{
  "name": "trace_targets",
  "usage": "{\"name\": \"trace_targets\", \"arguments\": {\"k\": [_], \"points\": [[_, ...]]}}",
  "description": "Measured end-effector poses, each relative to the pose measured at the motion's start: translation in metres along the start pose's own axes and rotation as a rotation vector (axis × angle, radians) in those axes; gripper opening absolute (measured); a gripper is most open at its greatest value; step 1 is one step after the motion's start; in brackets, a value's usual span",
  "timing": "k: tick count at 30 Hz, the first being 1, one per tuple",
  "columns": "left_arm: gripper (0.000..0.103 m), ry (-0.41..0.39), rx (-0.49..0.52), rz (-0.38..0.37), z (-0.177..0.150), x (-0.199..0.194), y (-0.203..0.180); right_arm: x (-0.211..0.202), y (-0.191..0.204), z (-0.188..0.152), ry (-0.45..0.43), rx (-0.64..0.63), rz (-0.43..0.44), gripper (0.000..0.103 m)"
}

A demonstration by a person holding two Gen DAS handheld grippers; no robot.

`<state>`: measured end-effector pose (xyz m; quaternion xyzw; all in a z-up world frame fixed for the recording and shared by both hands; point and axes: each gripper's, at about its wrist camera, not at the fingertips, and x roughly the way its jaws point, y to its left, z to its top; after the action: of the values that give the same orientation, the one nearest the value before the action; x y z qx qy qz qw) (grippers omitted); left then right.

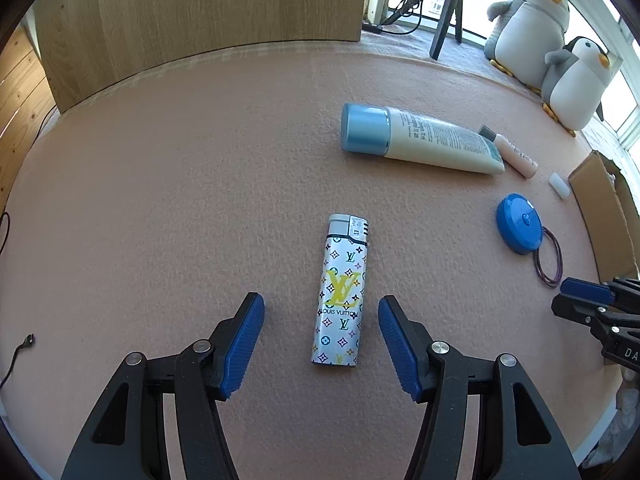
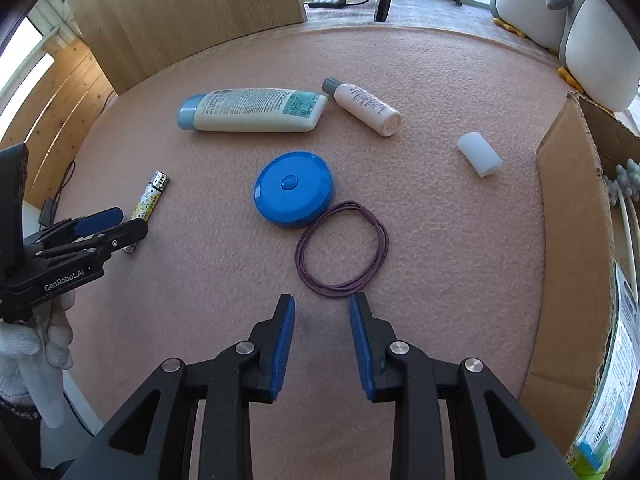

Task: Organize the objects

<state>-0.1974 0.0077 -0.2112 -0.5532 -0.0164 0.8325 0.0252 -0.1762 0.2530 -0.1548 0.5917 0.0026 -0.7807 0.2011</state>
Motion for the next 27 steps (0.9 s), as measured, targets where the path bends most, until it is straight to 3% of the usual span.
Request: {"name": "trace_targets", "arguments": {"k": [3, 5, 7, 15, 20, 22, 24, 26, 27], "points": [[0.063, -0.005, 0.023, 0.018, 0.005, 0.005, -0.005, -0.01, -0.002, -0.002, -0.051, 0.013, -0.019, 0.029], [0.063, -0.005, 0.03, 0.021, 0.008, 0.007, -0.008, -0.013, 0.0, 0.003, -0.074, 0.001, -0.062, 0.055], [0.063, -0.009, 0.041, 0.026, 0.009, 0.008, -0.009, -0.013, 0.005, 0.009, -0.093, -0.027, -0.104, 0.063], [0.057, -0.018, 0.058, 0.016, 0.008, 0.01, -0.007, 0.012, 0.013, 0.023, -0.006, -0.107, -0.155, 0.064], [0.037, -0.023, 0.038, 0.002, 0.007, 0.007, 0.002, 0.017, 0.019, 0.024, -0.007, -0.153, -0.187, 0.064], [0.029, -0.022, 0.029, -0.009, 0.007, 0.007, 0.005, 0.017, 0.018, 0.024, -0.012, -0.147, -0.187, 0.062], [0.025, -0.022, 0.023, -0.014, 0.005, 0.005, 0.007, 0.014, 0.017, 0.023, -0.021, -0.143, -0.197, 0.052], [0.025, -0.022, 0.021, -0.019, 0.003, 0.006, 0.007, 0.011, 0.014, 0.023, -0.027, -0.137, -0.192, 0.029], [0.025, -0.021, 0.018, -0.022, 0.002, 0.005, 0.007, 0.01, 0.012, 0.022, -0.026, -0.135, -0.187, 0.023]]}}
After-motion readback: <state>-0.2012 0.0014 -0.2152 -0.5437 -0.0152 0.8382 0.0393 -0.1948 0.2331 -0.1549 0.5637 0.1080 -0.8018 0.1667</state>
